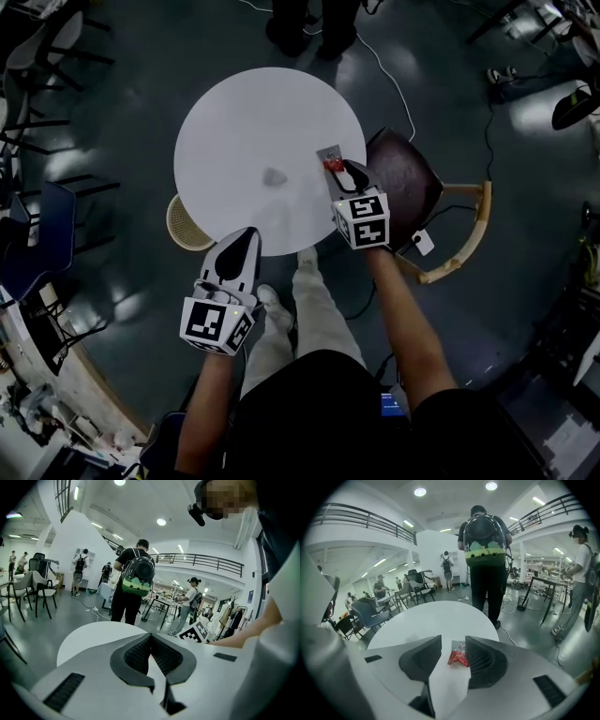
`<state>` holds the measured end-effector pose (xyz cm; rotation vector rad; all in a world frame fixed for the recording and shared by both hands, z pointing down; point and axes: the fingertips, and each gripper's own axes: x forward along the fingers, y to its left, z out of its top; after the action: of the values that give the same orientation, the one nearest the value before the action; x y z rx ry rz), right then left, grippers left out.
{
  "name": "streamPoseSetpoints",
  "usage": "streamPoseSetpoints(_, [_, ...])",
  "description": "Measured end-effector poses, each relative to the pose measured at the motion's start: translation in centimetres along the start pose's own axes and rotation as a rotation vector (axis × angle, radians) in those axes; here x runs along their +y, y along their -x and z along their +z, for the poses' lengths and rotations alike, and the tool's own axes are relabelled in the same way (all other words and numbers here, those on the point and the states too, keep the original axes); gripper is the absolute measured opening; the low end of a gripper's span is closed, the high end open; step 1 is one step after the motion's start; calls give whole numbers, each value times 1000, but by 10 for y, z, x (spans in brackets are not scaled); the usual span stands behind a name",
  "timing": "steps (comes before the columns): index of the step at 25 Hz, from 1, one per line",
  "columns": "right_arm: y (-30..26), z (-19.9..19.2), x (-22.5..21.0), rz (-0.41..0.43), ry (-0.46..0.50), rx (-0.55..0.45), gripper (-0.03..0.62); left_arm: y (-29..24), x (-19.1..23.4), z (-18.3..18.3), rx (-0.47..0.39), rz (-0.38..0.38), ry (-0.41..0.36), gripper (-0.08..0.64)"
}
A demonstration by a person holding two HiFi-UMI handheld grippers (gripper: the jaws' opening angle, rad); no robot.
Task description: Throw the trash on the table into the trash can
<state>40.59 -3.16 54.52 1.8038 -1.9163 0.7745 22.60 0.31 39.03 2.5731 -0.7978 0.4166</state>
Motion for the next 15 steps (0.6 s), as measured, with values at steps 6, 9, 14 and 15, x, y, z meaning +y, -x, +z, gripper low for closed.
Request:
streamPoseSetpoints(6, [-37, -26, -11, -47, -5, 91, 233, -8, 4, -13, 27, -3, -4, 15])
streamPoseSetpoints(9, [-51, -40, -19, -70, -21, 134, 235, -10, 8, -20, 40, 4, 2, 15])
streamPoseSetpoints(14, [-58, -58, -26, -112, -48, 180, 232, -11, 16, -25, 55, 20, 14, 15])
streamPoseSetpoints(15, [-57, -58, -26, -116, -47, 178, 224, -11, 17, -25, 55, 21, 15, 15])
